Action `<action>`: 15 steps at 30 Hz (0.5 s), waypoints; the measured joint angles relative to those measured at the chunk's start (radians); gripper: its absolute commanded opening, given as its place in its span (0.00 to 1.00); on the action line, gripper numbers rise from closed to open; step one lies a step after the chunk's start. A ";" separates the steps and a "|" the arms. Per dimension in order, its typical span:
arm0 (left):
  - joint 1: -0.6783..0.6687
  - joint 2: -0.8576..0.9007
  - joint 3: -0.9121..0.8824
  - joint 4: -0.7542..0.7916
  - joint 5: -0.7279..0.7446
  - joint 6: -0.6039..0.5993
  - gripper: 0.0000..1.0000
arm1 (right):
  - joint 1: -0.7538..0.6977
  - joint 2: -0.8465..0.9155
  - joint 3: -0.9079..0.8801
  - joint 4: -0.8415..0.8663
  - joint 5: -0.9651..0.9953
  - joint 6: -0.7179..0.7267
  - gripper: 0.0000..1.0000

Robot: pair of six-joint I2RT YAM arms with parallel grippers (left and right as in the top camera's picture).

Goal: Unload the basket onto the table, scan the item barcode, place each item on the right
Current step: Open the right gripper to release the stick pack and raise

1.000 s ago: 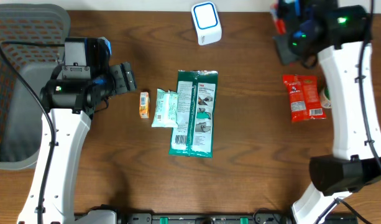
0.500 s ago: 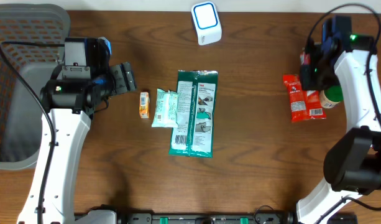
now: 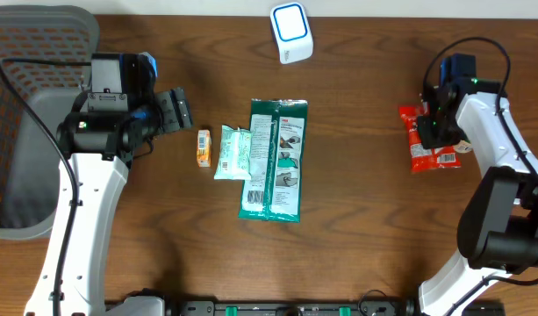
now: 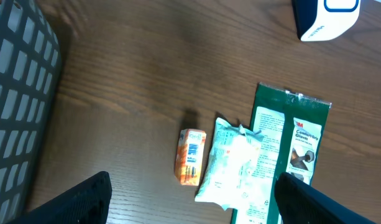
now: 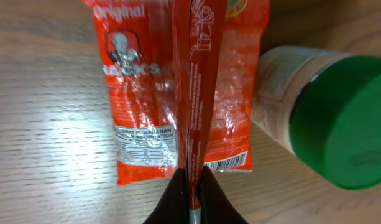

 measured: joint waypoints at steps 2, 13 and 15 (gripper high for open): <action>0.000 0.000 0.000 0.000 0.000 0.000 0.85 | 0.000 0.000 -0.016 0.008 0.007 -0.004 0.13; 0.000 0.000 0.000 0.000 0.000 0.000 0.84 | 0.000 0.000 -0.020 0.016 0.024 -0.007 0.52; 0.000 0.000 0.000 0.000 0.000 0.000 0.84 | 0.000 0.000 -0.020 0.032 0.021 0.009 0.51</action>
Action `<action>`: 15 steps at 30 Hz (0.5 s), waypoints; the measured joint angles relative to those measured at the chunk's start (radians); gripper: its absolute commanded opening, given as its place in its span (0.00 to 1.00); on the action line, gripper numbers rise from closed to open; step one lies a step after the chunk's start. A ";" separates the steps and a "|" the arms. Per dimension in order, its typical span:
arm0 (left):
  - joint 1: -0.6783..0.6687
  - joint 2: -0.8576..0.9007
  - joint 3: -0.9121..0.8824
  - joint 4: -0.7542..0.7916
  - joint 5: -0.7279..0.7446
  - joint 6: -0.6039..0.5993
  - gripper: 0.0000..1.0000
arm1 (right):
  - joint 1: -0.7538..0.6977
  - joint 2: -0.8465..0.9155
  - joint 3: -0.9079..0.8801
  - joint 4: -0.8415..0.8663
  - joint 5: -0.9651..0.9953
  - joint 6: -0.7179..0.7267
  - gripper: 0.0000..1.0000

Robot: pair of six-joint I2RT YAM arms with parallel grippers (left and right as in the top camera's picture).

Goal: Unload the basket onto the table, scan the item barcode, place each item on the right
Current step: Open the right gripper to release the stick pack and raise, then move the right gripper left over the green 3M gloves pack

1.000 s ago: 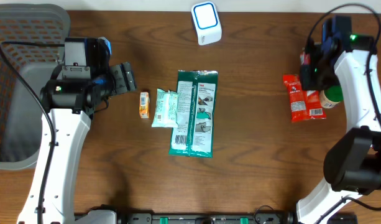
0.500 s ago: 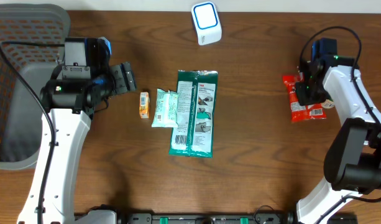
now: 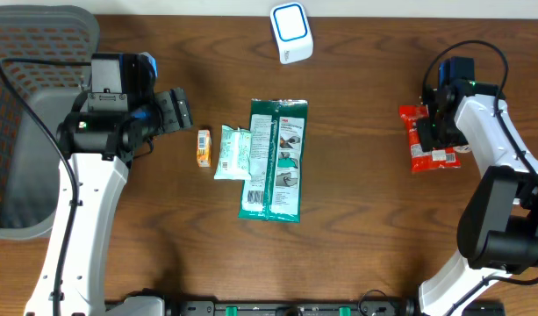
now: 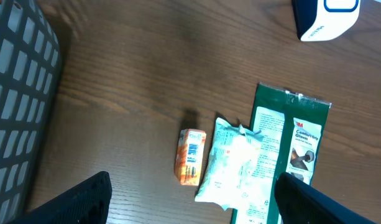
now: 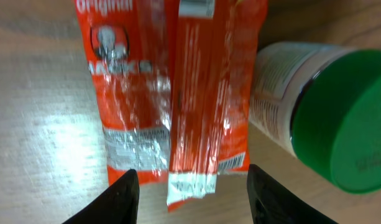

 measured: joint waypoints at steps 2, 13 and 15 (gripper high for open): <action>0.000 0.000 0.000 0.000 0.000 0.000 0.85 | 0.000 0.000 0.000 0.023 -0.023 0.025 0.50; 0.000 0.000 0.000 0.000 0.000 0.000 0.84 | 0.061 0.000 -0.001 0.106 -0.610 0.212 0.63; 0.000 0.000 0.000 0.000 0.000 0.000 0.84 | 0.099 0.000 -0.001 0.095 -0.657 0.235 0.65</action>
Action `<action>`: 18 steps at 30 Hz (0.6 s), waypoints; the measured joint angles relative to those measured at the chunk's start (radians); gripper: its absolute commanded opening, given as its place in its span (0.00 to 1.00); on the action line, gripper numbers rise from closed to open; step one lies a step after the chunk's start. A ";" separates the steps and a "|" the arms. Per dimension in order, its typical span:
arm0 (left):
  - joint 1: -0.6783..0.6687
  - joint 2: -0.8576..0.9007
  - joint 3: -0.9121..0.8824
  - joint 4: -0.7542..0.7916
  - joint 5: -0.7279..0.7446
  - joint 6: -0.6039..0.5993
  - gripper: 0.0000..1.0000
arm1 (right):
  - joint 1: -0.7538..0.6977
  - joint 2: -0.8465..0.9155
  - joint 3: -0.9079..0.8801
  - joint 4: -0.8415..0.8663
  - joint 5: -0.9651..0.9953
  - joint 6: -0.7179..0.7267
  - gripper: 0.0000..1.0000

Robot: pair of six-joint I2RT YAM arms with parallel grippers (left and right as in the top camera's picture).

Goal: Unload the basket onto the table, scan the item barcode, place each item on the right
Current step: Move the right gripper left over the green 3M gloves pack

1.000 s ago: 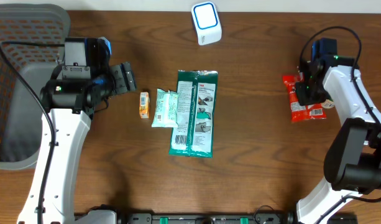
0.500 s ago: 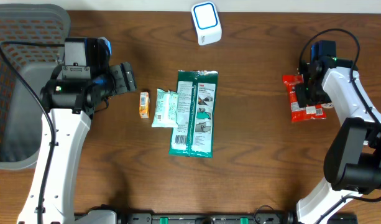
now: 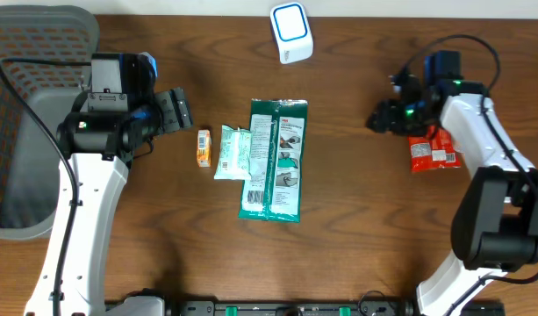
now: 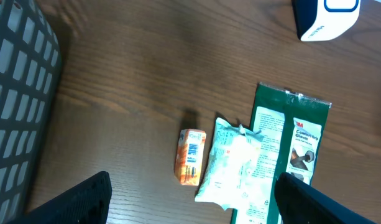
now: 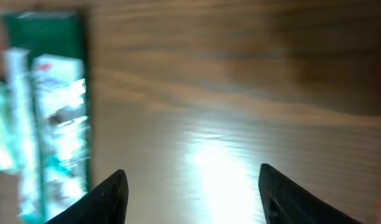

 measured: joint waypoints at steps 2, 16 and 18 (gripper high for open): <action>0.000 0.000 0.000 0.000 0.000 0.000 0.84 | 0.046 0.000 0.000 0.000 -0.028 0.024 0.68; 0.000 0.000 0.000 0.000 0.000 0.000 0.84 | 0.426 0.000 -0.001 0.087 0.050 0.343 0.89; 0.000 0.000 0.000 0.000 0.000 0.000 0.85 | 0.464 0.000 -0.001 0.101 0.085 0.376 0.89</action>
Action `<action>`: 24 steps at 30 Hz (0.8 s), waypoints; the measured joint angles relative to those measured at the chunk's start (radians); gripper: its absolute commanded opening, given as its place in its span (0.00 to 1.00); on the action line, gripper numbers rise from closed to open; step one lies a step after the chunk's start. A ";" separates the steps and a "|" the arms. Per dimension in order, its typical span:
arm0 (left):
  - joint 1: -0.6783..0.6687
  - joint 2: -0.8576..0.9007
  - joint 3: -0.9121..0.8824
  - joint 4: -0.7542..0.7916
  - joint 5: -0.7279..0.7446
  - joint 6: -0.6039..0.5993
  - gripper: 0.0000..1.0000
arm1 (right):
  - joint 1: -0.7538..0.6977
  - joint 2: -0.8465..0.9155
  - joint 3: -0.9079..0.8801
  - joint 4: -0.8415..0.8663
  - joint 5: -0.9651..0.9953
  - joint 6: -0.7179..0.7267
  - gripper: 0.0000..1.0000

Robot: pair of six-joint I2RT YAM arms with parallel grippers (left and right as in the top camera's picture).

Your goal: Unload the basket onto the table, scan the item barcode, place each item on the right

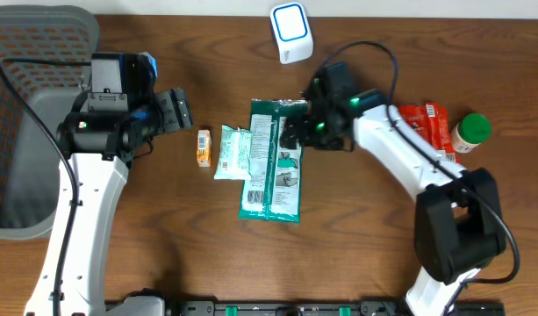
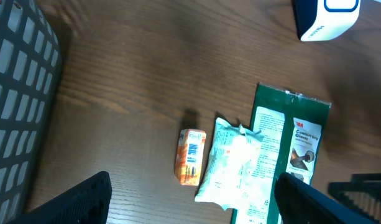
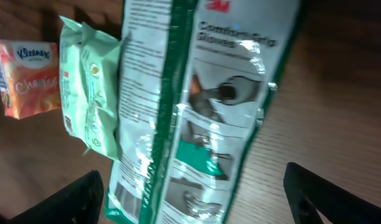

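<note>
A white and blue scanner (image 1: 291,33) stands at the table's far edge. In the middle lie three items side by side: a green 3M gloves pack (image 1: 273,162), a pale green wipes pack (image 1: 233,152) and a small orange Kleenex pack (image 1: 204,147). My right gripper (image 1: 297,134) hovers open over the upper part of the gloves pack (image 3: 202,112), its fingers wide apart with nothing between them. My left gripper (image 1: 176,110) is open left of the Kleenex pack (image 2: 190,157), holding nothing. The scanner (image 2: 324,18) also shows in the left wrist view.
A red snack bag (image 1: 426,127) and a green-lidded jar (image 1: 470,132) lie at the right. A dark mesh basket (image 1: 27,53) fills the left edge of the table.
My right gripper has moved left, from beside the red snack bag to above the green gloves pack, still open. The jar shows now. The left arm and the middle items are unchanged.
My right gripper was shut on the seam of the red snack bag at the right. Then it stood open with the bag lying on the table. Then it was left of the bag, and now it is over the gloves pack. The left arm stayed still.
</note>
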 measured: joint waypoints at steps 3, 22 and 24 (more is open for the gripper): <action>0.000 0.000 0.000 0.000 0.000 0.000 0.84 | 0.041 0.000 0.000 0.022 0.048 0.034 0.88; -0.058 0.077 -0.005 -0.081 0.129 -0.008 0.43 | -0.077 0.000 -0.001 -0.062 0.062 -0.068 0.87; -0.098 0.121 -0.010 -0.082 0.144 -0.010 0.42 | -0.077 0.000 -0.001 -0.062 0.058 -0.077 0.85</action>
